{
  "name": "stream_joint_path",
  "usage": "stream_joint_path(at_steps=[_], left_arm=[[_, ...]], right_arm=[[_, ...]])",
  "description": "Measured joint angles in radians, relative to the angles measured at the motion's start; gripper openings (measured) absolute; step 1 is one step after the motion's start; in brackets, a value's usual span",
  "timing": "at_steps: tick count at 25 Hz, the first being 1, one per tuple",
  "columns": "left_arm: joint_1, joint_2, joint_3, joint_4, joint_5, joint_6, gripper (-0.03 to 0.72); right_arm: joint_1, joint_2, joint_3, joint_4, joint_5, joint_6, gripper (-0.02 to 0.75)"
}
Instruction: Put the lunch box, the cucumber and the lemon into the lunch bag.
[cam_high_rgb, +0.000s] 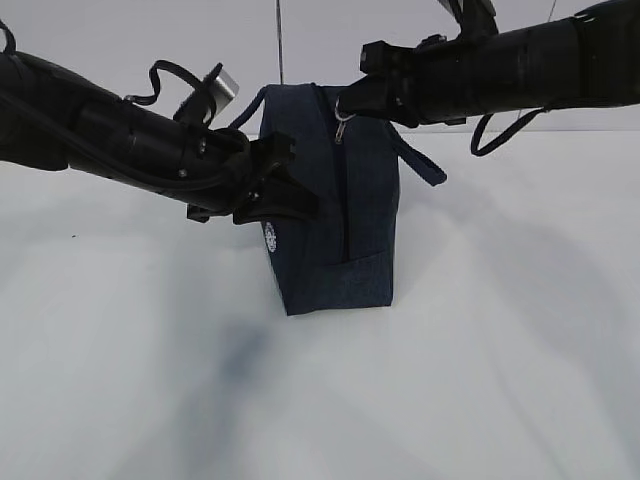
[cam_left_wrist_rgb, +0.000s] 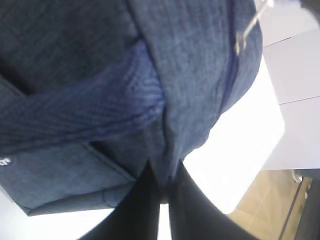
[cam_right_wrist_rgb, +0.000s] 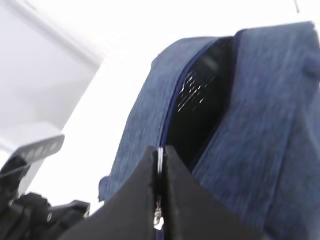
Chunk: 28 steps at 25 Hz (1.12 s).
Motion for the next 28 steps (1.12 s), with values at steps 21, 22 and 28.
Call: stream_joint_path(at_steps=[21,22,28], left_arm=[[0.0,0.0,-0.002,0.144,0.041,0.0,-0.006],[0.0,0.0,-0.002,0.146,0.042,0.0,-0.006],[0.0,0.0,-0.004,0.183,0.05,0.002,-0.006]], right_arm=[[-0.027,0.334,-0.444,-0.002,-0.026,0.102,0.001],[-0.036,0.347,-0.466,-0.002,-0.026,0.107,0.001],[-0.072,0.445,-0.587,-0.002,-0.026,0.132,0.001]])
